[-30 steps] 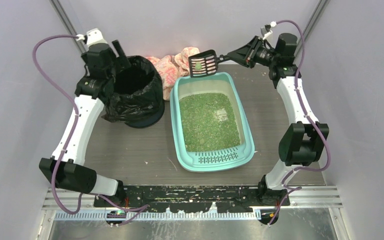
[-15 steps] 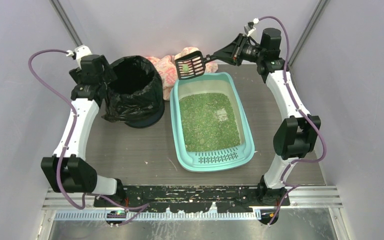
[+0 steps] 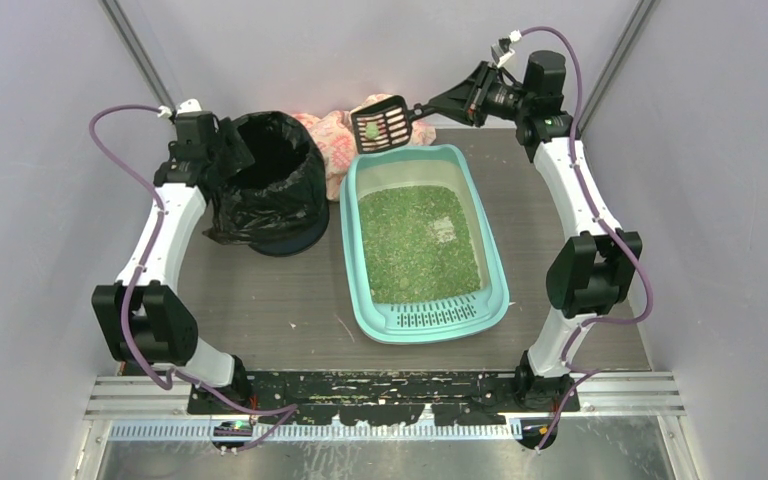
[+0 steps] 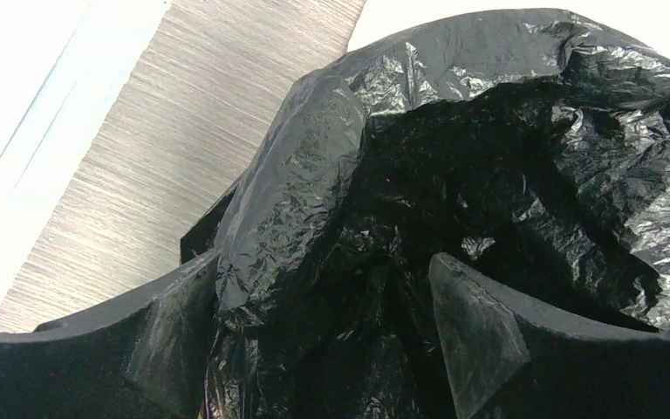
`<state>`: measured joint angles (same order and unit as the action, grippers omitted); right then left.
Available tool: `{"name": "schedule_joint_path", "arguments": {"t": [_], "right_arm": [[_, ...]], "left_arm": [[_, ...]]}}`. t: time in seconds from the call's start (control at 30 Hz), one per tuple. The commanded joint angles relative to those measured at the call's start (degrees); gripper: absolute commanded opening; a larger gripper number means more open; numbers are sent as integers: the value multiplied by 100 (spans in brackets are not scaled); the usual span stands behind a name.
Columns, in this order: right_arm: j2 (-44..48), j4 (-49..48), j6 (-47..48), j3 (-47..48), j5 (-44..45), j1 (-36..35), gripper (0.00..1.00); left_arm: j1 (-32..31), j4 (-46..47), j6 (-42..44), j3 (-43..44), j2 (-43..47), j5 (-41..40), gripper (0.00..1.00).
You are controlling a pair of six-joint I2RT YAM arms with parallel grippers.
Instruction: Clean the litter box
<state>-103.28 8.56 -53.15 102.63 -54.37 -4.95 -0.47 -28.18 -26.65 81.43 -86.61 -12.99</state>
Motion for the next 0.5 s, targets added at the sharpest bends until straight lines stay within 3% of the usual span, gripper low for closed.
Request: {"name": "schedule_joint_path", "arguments": {"t": [0.0,0.27,0.47], "right_arm": [[-3,-120,24,501,74,-125,1],[-433,120,73,1086,255,-570,1],[-929,890,511,1942,516,-1061,1]], "left_arm": [[-93,-166,-267,77,327,596,83],[-489,-282,-627,-332,646,973,82],[-941,-416,-724,-472,818,1061,82]]}}
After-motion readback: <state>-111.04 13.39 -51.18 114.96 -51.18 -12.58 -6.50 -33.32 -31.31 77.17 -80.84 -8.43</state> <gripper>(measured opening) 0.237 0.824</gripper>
